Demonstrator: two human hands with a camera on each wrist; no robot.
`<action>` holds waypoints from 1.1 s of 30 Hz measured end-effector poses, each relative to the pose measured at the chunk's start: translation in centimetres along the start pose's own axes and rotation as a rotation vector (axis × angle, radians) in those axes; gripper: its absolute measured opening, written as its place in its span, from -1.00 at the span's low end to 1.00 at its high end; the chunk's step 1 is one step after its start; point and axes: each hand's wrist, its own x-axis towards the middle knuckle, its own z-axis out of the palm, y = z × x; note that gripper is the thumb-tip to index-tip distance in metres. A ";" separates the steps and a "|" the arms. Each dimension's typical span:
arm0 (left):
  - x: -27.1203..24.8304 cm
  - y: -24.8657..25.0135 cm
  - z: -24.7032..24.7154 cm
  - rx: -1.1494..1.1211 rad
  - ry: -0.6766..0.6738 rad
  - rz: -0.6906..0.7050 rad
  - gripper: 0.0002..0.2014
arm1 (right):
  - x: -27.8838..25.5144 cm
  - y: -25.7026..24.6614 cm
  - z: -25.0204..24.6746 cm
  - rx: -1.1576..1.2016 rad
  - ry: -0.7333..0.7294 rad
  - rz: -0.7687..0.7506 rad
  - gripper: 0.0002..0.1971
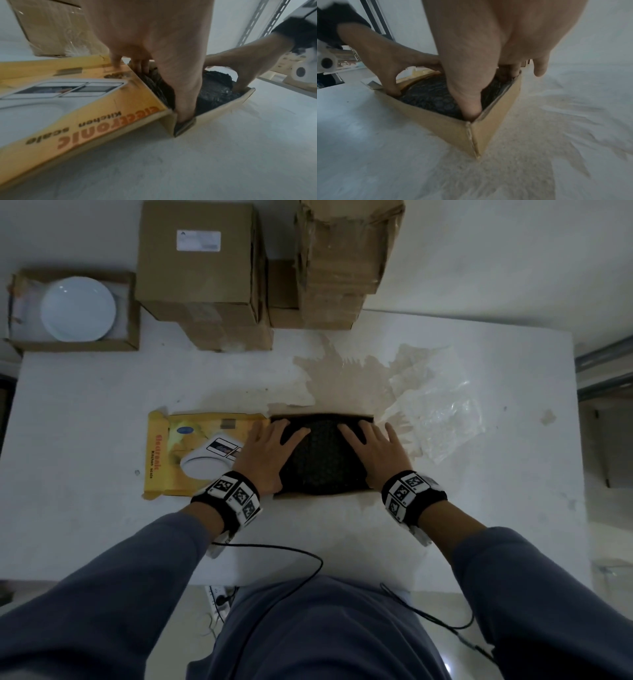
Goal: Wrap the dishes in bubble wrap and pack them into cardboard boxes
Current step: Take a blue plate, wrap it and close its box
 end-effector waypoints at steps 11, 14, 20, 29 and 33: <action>-0.6 -0.7 -0.2 -0.227 0.062 0.037 0.08 | 0.2 -1.1 -0.4 0.135 0.018 0.018 0.15; -0.2 0.2 0.3 -0.141 0.049 0.016 0.08 | 0.1 -1.7 0.2 0.162 0.048 0.014 0.20; 0.4 1.5 0.5 -0.129 0.043 -0.077 0.09 | 0.3 -1.2 0.9 0.200 0.049 0.014 0.23; 0.8 1.8 1.3 -0.283 0.043 -0.098 0.22 | 0.7 -1.0 1.2 0.284 0.018 -0.005 0.22; 1.1 1.6 0.5 -0.236 0.012 -0.091 0.24 | 1.0 -0.4 0.5 0.216 -0.014 -0.034 0.20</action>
